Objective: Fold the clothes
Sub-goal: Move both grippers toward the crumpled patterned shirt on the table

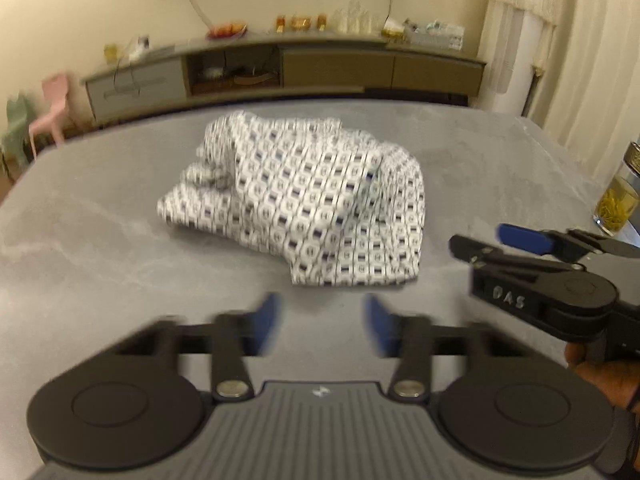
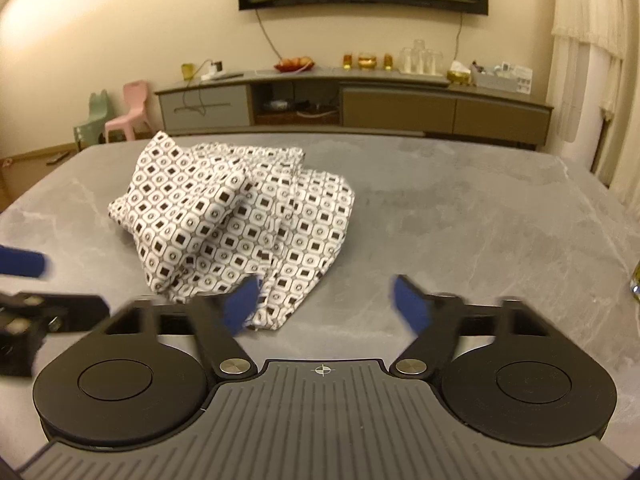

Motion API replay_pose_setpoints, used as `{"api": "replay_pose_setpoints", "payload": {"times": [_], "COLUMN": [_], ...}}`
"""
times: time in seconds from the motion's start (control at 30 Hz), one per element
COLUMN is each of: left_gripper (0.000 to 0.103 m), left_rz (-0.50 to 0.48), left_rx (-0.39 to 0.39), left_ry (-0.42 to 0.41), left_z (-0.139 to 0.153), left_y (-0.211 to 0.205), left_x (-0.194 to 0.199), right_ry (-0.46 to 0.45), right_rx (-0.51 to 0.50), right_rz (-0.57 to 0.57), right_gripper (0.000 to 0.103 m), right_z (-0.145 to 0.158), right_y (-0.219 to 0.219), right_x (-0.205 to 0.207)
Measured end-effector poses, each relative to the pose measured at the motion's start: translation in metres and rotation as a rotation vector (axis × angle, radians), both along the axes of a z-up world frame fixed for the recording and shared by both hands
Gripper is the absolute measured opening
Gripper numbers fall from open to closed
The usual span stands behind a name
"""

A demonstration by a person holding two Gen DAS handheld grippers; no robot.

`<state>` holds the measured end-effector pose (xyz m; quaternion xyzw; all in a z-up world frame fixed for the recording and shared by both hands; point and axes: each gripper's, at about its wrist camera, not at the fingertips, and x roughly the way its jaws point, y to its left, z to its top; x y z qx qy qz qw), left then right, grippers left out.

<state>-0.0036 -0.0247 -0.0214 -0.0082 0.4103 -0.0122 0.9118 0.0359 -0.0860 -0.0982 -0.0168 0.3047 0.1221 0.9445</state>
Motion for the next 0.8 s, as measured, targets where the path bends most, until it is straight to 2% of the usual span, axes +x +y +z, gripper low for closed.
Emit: {"api": "replay_pose_setpoints", "payload": {"times": [0.03, 0.07, 0.1, 0.13, 0.17, 0.33, 0.53, 0.57, 0.63, 0.67, 0.7, 0.73, 0.77, 0.8], "left_gripper": [0.031, 0.024, 0.012, 0.004, 0.000, 0.000, 0.000, 0.001, 0.012, 0.027, 0.046, 0.054, 0.065, 0.071], "left_rz": [-0.004, -0.007, -0.005, -0.003, -0.008, -0.021, -0.013, -0.011, -0.010, -0.012, -0.015, -0.014, -0.013, -0.016], "left_rx": [-0.012, -0.023, -0.026, -0.026, -0.030, -0.021, -0.004, -0.007, -0.019, -0.028, -0.038, -0.045, -0.054, -0.063], "left_ry": [0.000, -0.001, -0.008, -0.017, -0.024, -0.068, -0.084, -0.080, -0.074, -0.072, -0.066, -0.065, -0.065, -0.063], "left_z": [-0.001, -0.003, -0.003, -0.003, -0.002, 0.006, 0.009, 0.009, 0.008, 0.007, 0.006, 0.004, 0.003, 0.001], "left_y": [0.001, 0.002, 0.003, 0.004, 0.004, 0.002, 0.003, 0.005, 0.008, 0.010, 0.013, 0.014, 0.017, 0.018], "left_x": [0.000, -0.001, -0.002, -0.003, -0.003, -0.006, -0.004, -0.002, 0.000, 0.001, 0.003, 0.004, 0.005, 0.007], "right_ry": [0.014, 0.026, 0.036, 0.039, 0.036, 0.033, 0.020, 0.015, 0.007, 0.007, 0.007, 0.003, 0.000, -0.001], "right_rx": [0.011, 0.021, 0.031, 0.036, 0.036, 0.036, 0.025, 0.023, 0.018, 0.017, 0.016, 0.013, 0.010, 0.008], "right_rz": [0.010, 0.021, 0.034, 0.045, 0.052, 0.070, 0.050, 0.045, 0.034, 0.028, 0.021, 0.013, 0.007, 0.003], "right_gripper": [0.027, 0.009, 0.001, 0.000, 0.000, 0.000, 0.000, 0.005, 0.015, 0.031, 0.041, 0.058, 0.066, 0.070], "right_z": [-0.001, -0.001, -0.002, -0.002, -0.002, 0.001, -0.001, -0.001, -0.001, -0.002, -0.002, -0.003, -0.003, -0.004], "right_y": [-0.001, -0.001, -0.001, -0.001, -0.001, 0.000, 0.000, 0.000, -0.001, -0.001, -0.001, 0.000, 0.000, 0.001], "right_x": [0.000, 0.000, 0.000, 0.000, -0.001, -0.003, -0.005, -0.005, -0.006, -0.005, -0.005, -0.005, -0.004, -0.003]}}
